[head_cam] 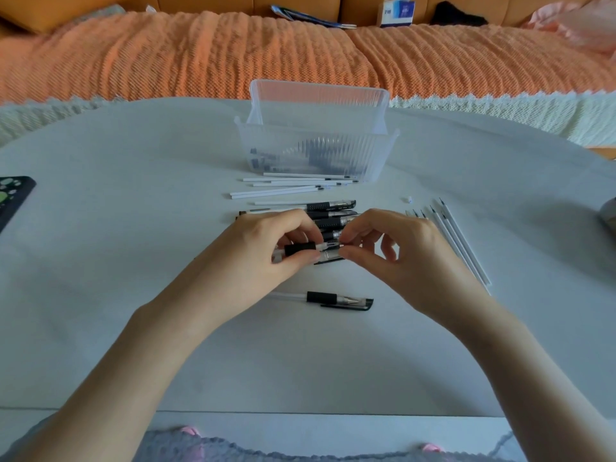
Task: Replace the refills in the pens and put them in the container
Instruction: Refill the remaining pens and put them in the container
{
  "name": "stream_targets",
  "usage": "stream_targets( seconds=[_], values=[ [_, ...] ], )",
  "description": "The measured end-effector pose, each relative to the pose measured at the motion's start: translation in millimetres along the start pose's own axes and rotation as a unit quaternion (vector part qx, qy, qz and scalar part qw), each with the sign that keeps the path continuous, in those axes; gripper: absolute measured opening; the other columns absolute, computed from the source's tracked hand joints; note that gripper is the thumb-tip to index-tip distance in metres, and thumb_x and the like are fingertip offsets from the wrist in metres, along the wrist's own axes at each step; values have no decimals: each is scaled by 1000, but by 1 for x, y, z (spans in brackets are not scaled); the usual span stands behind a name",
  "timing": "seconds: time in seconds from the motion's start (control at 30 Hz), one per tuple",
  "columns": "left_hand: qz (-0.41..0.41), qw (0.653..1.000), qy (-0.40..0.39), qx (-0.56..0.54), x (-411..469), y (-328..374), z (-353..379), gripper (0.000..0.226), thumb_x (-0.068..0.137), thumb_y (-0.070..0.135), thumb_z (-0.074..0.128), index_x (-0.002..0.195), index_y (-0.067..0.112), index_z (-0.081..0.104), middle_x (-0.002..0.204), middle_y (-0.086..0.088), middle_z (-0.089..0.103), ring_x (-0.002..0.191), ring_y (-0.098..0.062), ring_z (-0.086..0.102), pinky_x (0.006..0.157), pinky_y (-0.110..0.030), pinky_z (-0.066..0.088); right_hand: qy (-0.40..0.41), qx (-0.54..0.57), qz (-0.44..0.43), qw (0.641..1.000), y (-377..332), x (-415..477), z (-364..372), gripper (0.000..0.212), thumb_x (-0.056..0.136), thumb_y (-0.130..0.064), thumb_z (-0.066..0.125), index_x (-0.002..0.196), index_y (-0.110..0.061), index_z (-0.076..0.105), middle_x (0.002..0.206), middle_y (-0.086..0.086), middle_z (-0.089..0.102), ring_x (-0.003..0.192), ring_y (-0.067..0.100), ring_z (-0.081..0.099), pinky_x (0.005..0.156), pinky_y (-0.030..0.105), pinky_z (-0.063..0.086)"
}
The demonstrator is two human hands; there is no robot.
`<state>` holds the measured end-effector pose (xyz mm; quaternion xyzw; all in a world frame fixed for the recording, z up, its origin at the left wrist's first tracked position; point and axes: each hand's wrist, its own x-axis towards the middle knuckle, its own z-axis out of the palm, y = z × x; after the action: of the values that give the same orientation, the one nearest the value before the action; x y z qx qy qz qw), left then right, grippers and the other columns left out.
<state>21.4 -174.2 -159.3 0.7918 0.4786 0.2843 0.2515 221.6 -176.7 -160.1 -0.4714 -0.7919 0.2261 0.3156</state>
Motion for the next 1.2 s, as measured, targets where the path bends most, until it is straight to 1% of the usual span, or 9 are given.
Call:
stream_targets(
  seconds=[0.13, 0.3, 0.47, 0.67, 0.8, 0.9, 0.97, 1.07, 1.2],
  values=[
    [-8, 1000, 6, -3, 0, -1, -1, 10, 80, 28, 70, 87, 30, 63, 81, 21, 64, 80, -4, 60, 75, -23, 46, 17, 12, 18, 1000, 1, 0, -7, 7, 81, -11, 70, 82, -17, 66, 74, -11, 64, 67, 0, 53, 60, 13, 40],
    [2, 1000, 3, -5, 1, 1, 0, 10, 80, 24, 71, 87, 28, 64, 82, 20, 65, 81, 2, 59, 73, -17, 46, 7, 20, 13, 1000, -3, 0, -5, 5, 82, -12, 70, 84, -15, 66, 76, -11, 64, 70, 3, 56, 60, 16, 41],
    [13, 1000, -3, -11, 2, 2, 3, 10, 79, 24, 72, 86, 26, 65, 80, 18, 65, 79, -4, 61, 70, -20, 47, -12, 19, 9, 1000, -4, 2, 3, 3, 82, -18, 69, 84, -17, 66, 76, -11, 63, 69, 3, 55, 61, 8, 37],
    [1, 1000, 0, -18, 1, 2, 5, 17, 76, 25, 74, 87, 24, 61, 81, 17, 64, 79, 4, 58, 71, -10, 43, -39, -6, 43, 998, -5, 3, 7, 9, 89, -30, 59, 82, -28, 65, 68, -14, 61, 61, -4, 52, 58, 10, 36],
    [-3, 1000, 7, -25, 1, 3, 4, 15, 77, 27, 73, 85, 24, 60, 81, 18, 65, 79, -1, 61, 71, -16, 46, -36, 19, 55, 998, -6, 3, 4, 20, 81, -47, 59, 91, -30, 61, 77, -18, 61, 69, 2, 54, 62, 9, 37],
    [0, 1000, 8, -21, 1, 3, 3, 15, 76, 26, 73, 85, 24, 61, 79, 19, 65, 77, -2, 60, 70, -19, 47, -45, 5, 48, 998, -8, 1, 4, 13, 82, -27, 68, 92, -21, 62, 76, -17, 58, 67, -2, 52, 62, 6, 35],
    [5, 1000, 9, -19, 1, 4, 3, 15, 76, 25, 74, 85, 24, 61, 78, 20, 65, 76, -2, 61, 69, -18, 47, -46, 1, 54, 997, -10, 1, 5, 8, 87, -27, 62, 84, -20, 63, 69, -16, 58, 61, -7, 50, 57, 7, 35],
    [10, 1000, 13, -20, 1, 4, 2, 15, 76, 23, 75, 85, 22, 62, 79, 20, 65, 77, 1, 61, 69, -14, 46, -33, -17, 66, 997, -8, 2, 4, 35, 87, -50, 44, 77, -23, 64, 65, -22, 59, 61, 0, 51, 56, 14, 34],
    [10, 1000, 14, -17, 1, 5, 1, 15, 76, 25, 74, 85, 24, 62, 78, 21, 64, 77, 2, 61, 70, -14, 45, -26, 26, 60, 998, -12, 2, 1, 14, 84, -40, 61, 89, -27, 62, 78, -18, 61, 64, -1, 52, 59, 8, 35]
  ],
)
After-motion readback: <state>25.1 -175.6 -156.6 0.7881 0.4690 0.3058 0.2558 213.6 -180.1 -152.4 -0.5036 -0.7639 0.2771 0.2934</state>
